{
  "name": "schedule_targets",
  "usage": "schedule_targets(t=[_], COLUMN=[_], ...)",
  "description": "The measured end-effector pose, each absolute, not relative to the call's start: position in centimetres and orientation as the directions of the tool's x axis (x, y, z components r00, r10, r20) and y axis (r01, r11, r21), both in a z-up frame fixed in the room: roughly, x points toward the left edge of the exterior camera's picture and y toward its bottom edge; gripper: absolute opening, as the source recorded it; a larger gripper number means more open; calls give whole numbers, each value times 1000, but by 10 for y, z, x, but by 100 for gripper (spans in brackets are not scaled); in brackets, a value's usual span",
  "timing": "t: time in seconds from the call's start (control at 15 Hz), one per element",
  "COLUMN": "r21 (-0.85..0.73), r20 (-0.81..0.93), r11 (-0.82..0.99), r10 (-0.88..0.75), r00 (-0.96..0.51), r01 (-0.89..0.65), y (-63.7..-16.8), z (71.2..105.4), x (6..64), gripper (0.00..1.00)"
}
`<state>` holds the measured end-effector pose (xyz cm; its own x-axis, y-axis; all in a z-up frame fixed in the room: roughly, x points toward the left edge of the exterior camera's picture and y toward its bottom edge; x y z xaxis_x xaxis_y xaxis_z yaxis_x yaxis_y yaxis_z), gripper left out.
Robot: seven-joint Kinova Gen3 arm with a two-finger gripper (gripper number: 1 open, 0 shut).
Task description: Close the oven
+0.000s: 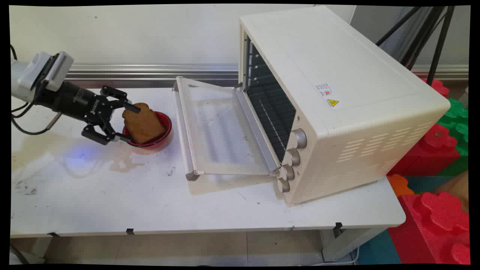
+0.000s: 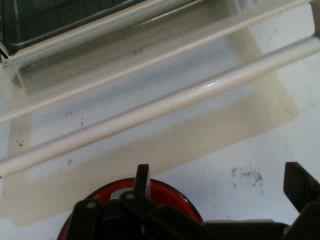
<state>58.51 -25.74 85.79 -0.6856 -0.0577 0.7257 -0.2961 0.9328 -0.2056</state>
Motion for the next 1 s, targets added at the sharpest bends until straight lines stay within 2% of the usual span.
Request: schedule_targets(t=[0.27, 1.0], r21=[-168, -83], r20=[743, 745], r11=[925, 913], r10=[-108, -209], r00=[-661, -634], r01=[-340, -399], y=[-266, -285], z=[850, 800], x=[575, 542], gripper=[100, 100])
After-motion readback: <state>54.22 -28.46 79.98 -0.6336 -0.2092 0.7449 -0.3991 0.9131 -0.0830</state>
